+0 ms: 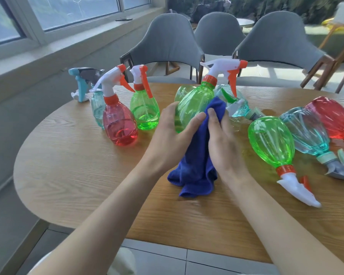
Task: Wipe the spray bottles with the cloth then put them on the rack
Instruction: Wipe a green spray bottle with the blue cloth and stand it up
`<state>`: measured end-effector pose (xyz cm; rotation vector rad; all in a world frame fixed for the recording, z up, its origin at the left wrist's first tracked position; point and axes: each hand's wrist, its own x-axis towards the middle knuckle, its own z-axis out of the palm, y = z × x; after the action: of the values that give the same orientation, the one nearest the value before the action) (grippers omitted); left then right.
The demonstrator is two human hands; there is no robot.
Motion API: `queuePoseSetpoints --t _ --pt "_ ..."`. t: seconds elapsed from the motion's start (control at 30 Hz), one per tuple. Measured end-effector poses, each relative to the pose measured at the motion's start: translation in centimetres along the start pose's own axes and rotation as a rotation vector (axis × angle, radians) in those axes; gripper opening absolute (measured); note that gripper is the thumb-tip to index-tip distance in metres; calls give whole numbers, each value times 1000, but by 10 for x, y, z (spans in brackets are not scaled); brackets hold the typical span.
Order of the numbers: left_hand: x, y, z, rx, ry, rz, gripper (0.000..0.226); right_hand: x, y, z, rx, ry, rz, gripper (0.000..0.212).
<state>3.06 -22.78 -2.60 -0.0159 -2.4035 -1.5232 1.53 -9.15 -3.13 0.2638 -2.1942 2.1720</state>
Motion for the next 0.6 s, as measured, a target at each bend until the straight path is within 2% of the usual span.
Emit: queuePoseSetpoints --t 0.07,0.27,0.33,0.43,0.5,0.6 --pt "-1 0 -3 50 0 48 75 3 -1 0 68 22 19 20" --pt "-10 -2 -1 200 -84 165 69 11 -7 -11 321 149 127 50" --pt "-11 -4 4 243 -65 171 71 10 -4 -7 368 128 142 41" --pt "-10 -4 6 319 4 180 74 4 -3 2 414 62 144 13" --pt "-9 -4 4 339 6 222 75 3 -5 1 443 62 151 14" --pt "-8 -4 2 378 -17 289 78 8 -10 -8 463 110 171 29"
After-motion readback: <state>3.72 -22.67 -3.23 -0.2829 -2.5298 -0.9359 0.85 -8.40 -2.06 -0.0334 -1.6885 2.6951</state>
